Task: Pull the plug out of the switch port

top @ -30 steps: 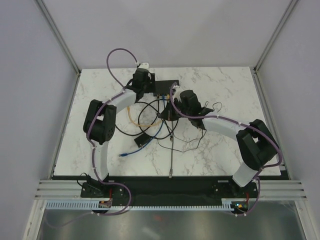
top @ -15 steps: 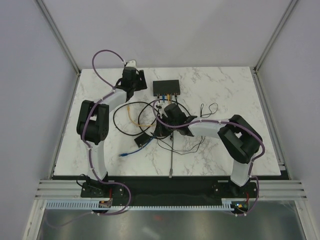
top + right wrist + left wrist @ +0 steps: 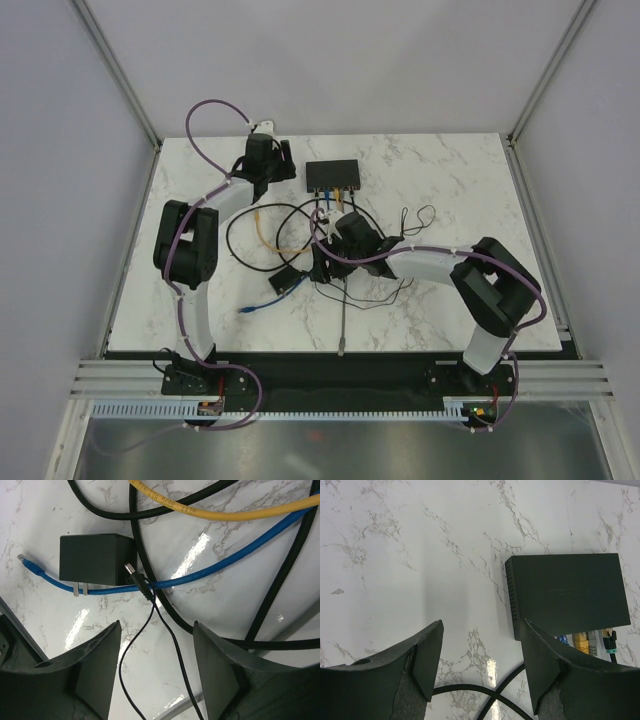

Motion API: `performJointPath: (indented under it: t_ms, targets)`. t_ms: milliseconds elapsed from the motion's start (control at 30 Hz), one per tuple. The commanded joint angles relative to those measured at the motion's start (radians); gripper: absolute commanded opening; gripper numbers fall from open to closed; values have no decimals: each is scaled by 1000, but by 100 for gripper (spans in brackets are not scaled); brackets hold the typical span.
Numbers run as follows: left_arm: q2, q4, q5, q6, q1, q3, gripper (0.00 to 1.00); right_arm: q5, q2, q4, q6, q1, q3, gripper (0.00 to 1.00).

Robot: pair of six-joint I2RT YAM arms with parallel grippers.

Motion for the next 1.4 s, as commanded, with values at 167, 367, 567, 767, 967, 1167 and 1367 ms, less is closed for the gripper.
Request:
performJointPath:
  t_ms: [167,367,567,767,967,1167,1367]
  targets:
    - [-46,70,26,-33,3,-4,70,26,-49,-12,-158,3,-11,72]
    - [-41,71,37,-33,2,1,70,20,21,-50,-187,11,52,67]
    - [-36,77,50,-42,3,4,70,29,31,-33,-181,29,63,66]
    - [-35,77,55,-42,3,2,70,25,74,-50,-165,34,104,66]
    - [-32,77,57,-44,3,4,70,6,115,-53,-158,42,117,57]
    - [-32,77,58,-44,2,5,70,13,109,-50,-148,43,121,43]
    - [-30,77,58,-45,2,5,70,33,98,-46,-135,42,133,24]
